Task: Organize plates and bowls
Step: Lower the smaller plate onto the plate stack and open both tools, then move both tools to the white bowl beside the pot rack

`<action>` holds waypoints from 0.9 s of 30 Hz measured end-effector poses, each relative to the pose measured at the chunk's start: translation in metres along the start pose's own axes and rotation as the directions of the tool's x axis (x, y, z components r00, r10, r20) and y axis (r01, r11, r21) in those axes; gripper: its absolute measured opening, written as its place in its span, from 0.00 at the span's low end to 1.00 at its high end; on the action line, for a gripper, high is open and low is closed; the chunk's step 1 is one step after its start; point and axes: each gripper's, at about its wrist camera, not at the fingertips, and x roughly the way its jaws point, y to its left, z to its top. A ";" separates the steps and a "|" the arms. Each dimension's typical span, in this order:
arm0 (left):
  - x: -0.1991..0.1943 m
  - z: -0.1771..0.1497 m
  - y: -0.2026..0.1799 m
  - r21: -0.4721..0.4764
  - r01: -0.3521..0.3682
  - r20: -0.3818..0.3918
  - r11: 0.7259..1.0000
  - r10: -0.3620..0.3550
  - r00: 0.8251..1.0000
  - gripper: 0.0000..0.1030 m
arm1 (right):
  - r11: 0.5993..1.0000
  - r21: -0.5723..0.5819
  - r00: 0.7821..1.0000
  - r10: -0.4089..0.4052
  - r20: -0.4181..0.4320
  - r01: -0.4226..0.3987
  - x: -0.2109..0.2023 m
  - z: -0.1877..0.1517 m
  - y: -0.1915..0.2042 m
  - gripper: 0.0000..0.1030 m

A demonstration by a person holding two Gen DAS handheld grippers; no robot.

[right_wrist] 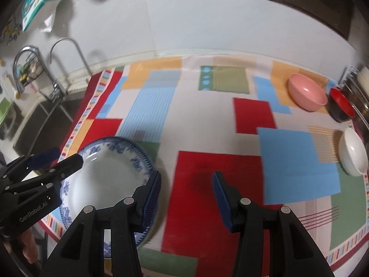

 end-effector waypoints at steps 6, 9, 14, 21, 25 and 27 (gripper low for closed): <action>0.004 0.021 -0.044 0.093 0.053 0.030 0.994 -0.056 0.998 0.59 | 0.997 0.062 0.998 -0.052 0.038 0.050 -0.016 0.003 -0.039 0.46; 0.006 0.031 -0.070 0.150 0.085 0.043 0.985 -0.093 0.995 0.59 | 0.992 0.098 0.996 -0.080 0.048 0.075 -0.023 0.004 -0.060 0.46; 0.010 0.044 -0.114 0.231 0.143 0.044 0.962 -0.157 0.987 0.59 | 0.978 0.182 0.992 -0.114 0.060 0.101 -0.035 0.002 -0.103 0.46; 0.015 0.062 -0.179 0.324 0.216 0.040 0.921 -0.241 0.970 0.59 | 0.943 0.286 0.976 -0.202 0.088 0.169 -0.053 -0.006 -0.159 0.46; 0.021 0.071 -0.216 0.366 0.276 0.013 0.889 -0.302 0.953 0.58 | 0.915 0.346 0.963 -0.253 0.097 0.206 -0.062 -0.010 -0.195 0.46; 0.026 0.075 -0.236 0.386 0.306 -0.009 0.870 -0.329 0.944 0.58 | 0.900 0.372 0.954 -0.282 0.102 0.226 -0.066 -0.013 -0.211 0.46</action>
